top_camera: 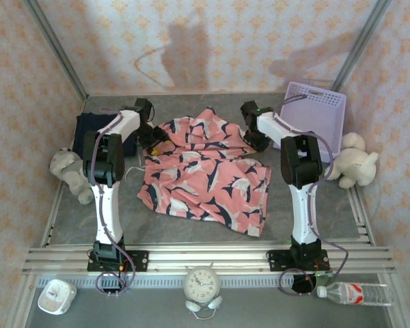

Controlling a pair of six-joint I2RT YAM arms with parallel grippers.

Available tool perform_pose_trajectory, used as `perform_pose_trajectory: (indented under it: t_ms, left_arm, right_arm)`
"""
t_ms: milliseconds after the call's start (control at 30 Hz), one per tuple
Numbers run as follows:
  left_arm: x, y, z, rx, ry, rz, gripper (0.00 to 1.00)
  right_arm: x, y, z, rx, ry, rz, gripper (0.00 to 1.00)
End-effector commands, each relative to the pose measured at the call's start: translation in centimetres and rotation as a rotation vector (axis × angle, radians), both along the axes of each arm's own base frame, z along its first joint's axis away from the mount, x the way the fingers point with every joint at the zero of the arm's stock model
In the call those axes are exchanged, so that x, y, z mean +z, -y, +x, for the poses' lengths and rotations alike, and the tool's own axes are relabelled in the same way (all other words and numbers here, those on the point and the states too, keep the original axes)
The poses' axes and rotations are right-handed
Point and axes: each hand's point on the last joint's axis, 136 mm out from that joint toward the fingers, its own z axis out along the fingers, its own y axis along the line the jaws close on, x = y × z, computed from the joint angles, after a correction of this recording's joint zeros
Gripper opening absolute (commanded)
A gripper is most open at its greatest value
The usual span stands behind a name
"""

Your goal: Fold and stack the mixed laundry pile

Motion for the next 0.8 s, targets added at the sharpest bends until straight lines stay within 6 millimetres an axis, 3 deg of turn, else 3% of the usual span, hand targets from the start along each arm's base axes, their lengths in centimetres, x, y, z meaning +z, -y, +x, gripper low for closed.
perform_pose_trajectory:
  t_ms: [0,133,367,567,667,767]
  left_arm:
    - [0.3,0.1,0.4,0.005,-0.02,-0.005,0.57]
    - [0.8,0.5,0.8,0.001,-0.012,-0.019,0.57]
    - [0.6,0.7,0.1,-0.006,-0.027,-0.012,0.57]
    - [0.2,1.0,-1.3,-0.026,-0.061,0.001,0.57]
    - [-0.4,1.2,-2.3,-0.031,-0.084,-0.001,0.57]
    - [-1.1,0.9,-3.2,-0.029,-0.1,0.013,0.57]
  right_arm:
    - [5.8,-3.4,4.0,0.114,0.185,0.047,0.26]
    - [7.9,-9.5,8.0,0.271,0.267,0.209,0.37]
    - [5.4,-16.4,12.8,0.317,0.329,0.452,0.68]
    - [5.2,-21.0,15.5,0.312,0.45,0.675,0.73]
    - [4.2,-21.4,16.0,0.266,0.452,0.715,0.61]
    - [2.5,-20.8,16.0,0.208,0.417,0.708,0.1]
